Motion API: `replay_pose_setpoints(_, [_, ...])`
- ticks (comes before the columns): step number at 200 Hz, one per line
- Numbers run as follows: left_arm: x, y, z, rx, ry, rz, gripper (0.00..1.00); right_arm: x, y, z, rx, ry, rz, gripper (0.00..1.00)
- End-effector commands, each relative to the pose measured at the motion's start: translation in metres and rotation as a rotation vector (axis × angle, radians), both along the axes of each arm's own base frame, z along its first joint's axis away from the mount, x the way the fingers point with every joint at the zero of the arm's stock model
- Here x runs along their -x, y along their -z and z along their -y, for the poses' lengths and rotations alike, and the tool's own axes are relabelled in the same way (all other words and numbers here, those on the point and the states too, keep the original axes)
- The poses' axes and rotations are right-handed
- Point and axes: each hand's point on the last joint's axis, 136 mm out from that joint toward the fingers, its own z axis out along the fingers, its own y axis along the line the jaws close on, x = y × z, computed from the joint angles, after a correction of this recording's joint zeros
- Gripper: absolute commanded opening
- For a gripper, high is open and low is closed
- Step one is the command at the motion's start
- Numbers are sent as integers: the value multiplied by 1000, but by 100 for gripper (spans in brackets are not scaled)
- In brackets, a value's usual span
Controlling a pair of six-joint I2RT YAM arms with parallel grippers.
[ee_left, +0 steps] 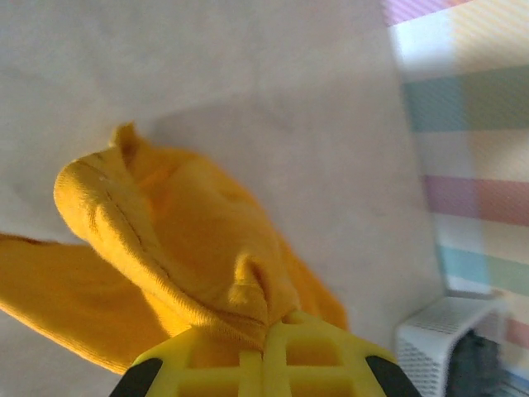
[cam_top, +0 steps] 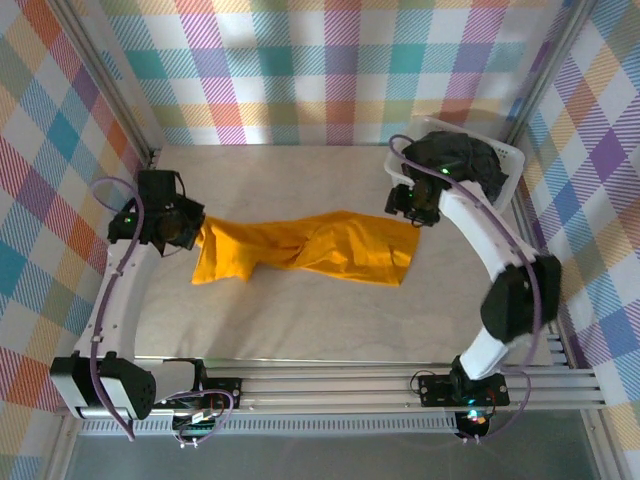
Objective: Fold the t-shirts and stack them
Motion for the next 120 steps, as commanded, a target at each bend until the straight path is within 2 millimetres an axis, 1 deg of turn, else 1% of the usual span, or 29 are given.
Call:
replay_pose_setpoints(1, [6, 13, 3, 45, -7, -5, 0, -47, 23, -15, -38, -14, 21, 61])
replay_pose_setpoints(27, [6, 20, 6, 49, 17, -16, 0, -98, 53, -23, -69, 61, 25, 58])
replay_pose_setpoints(38, [5, 20, 8, 55, 24, -13, 0, -116, 65, -20, -74, 116, 26, 58])
replay_pose_setpoints(50, [5, 20, 10, 63, 31, -9, 0, -131, 76, -6, -77, 204, 22, 59])
replay_pose_setpoints(64, [5, 17, 11, 70, 40, -1, 0, -145, 87, 18, -108, 328, 6, 59])
replay_pose_setpoints(70, [5, 16, 12, 71, 45, 3, 0, -149, 90, 25, -118, 360, 4, 59])
replay_pose_setpoints(86, [7, 14, 13, 70, 54, 4, 0, -162, 94, 49, -142, 436, 4, 58])
replay_pose_setpoints(93, [8, 13, 13, 67, 56, 5, 0, -166, 93, 59, -144, 463, 8, 58])
replay_pose_setpoints(108, [10, 13, 13, 62, 60, 3, 0, -171, 93, 83, -138, 517, 0, 58])
replay_pose_setpoints(120, [11, 12, 13, 60, 64, 5, 0, -175, 91, 98, -152, 544, 10, 58])
